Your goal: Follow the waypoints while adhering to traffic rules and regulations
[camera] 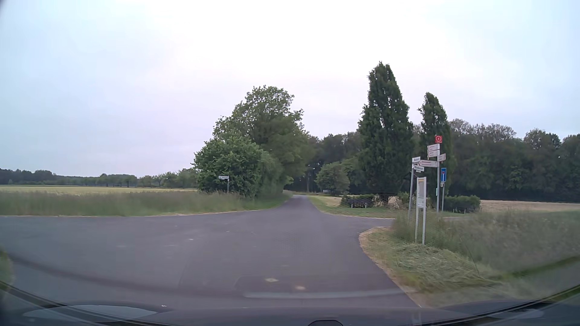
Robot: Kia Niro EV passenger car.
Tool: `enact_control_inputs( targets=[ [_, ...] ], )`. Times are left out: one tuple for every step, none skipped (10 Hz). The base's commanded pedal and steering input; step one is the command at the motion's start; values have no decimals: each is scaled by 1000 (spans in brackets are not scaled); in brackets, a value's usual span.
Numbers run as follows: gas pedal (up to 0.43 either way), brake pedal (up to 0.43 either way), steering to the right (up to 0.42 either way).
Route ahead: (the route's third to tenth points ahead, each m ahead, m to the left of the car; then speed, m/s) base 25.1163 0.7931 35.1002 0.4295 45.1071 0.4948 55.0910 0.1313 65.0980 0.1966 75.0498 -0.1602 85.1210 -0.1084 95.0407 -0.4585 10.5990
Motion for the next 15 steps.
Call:
enact_control_inputs(
  targets=[
    [130, 0, 4],
    [130, 0, 4],
    [130, 0, 4],
    [130, 0, 5],
    [130, 0, 4],
    [130, 0, 4],
    [130, 0, 2],
    [130, 0, 2],
    [130, 0, 2],
    [130, 0, 2],
    [130, 0, 2],
    [130, 0, 2],
    [130, 0, 2],
    [130, 0, 2],
    [130, 0, 2]
  ],
)
